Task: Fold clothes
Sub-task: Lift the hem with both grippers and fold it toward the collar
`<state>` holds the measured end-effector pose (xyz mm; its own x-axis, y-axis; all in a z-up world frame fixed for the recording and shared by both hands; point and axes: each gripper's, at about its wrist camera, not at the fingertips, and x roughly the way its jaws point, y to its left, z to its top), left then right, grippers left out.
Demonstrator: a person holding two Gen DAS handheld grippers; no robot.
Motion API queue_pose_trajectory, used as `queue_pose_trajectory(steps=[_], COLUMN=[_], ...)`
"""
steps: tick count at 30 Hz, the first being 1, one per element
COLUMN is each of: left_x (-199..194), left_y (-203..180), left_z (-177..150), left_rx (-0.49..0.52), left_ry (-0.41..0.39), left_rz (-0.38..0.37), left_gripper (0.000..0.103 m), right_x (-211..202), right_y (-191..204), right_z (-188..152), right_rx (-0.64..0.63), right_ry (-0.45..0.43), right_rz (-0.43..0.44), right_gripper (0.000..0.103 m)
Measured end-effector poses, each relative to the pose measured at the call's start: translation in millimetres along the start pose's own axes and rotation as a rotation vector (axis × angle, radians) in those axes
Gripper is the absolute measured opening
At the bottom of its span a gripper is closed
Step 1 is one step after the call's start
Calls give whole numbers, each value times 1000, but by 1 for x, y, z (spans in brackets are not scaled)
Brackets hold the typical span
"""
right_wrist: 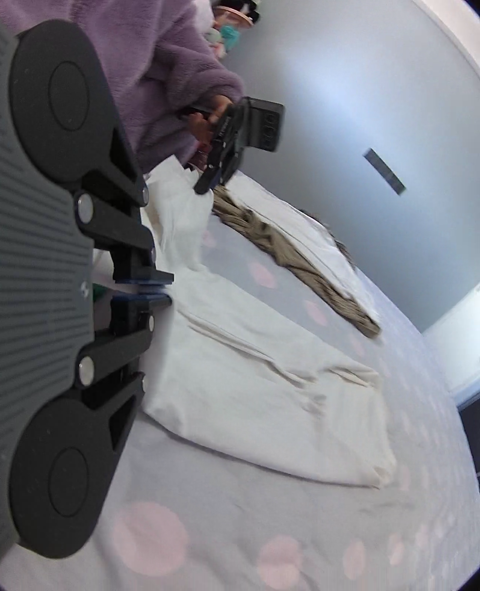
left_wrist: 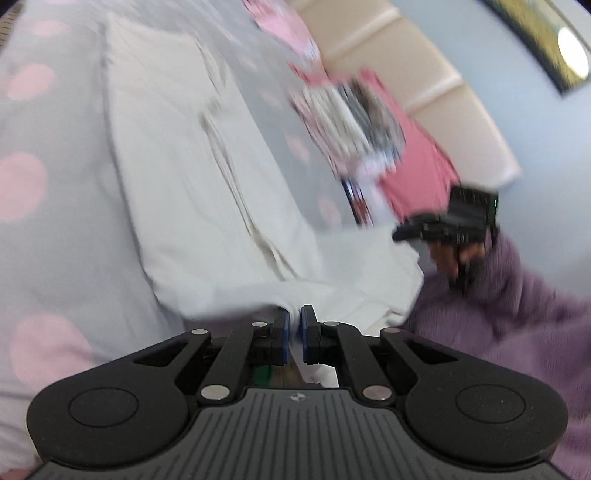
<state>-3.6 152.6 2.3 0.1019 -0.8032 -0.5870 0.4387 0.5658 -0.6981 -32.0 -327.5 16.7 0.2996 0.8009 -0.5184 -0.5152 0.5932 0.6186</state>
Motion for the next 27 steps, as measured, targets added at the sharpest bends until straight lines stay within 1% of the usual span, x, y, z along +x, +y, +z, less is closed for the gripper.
queue_pose_trajectory(steps=[2, 5, 6, 9, 11, 14, 17, 19, 22, 24, 26, 27], left_x=[-2, 1, 3, 12, 19, 24, 28, 30, 30, 27, 24, 22], left_y=[3, 10, 14, 27, 38, 46, 53, 57, 63, 65, 66, 66], left_z=[9, 32, 39, 60, 73, 82, 88, 93, 93, 87, 81, 77], left_rx=[-16, -34, -41, -67, -100, -109, -111, -112, -122, -134, -136, -135], left_ry=[-42, -88, -100, -125, -145, -153, -157, -160, -167, -171, -170, -167], left_rz=[23, 59, 75, 121, 141, 186, 233, 265, 296, 323, 350, 358], left_gripper=[4, 4, 4, 3, 0, 0, 0, 0, 0, 3, 13, 15], right_x=[-1, 2, 3, 11, 21, 36, 47, 50, 52, 55, 59, 61], right_y=[-5, -17, -22, -38, -50, -63, -68, -66, -68, -70, -70, -69], right_z=[13, 34, 41, 57, 64, 70, 69, 64, 58, 56, 56, 57], right_rx=[11, 28, 36, 66, 92, 123, 119, 84, 64, 65, 63, 60], right_ry=[-42, -96, -112, -147, -154, -148, -112, -87, -62, -50, -43, -40], right_rz=[-17, -64, -80, -127, -157, -209, -253, -265, -271, -274, -269, -263], right_gripper=[4, 3, 0, 0, 0, 0, 1, 4, 5, 5, 6, 7])
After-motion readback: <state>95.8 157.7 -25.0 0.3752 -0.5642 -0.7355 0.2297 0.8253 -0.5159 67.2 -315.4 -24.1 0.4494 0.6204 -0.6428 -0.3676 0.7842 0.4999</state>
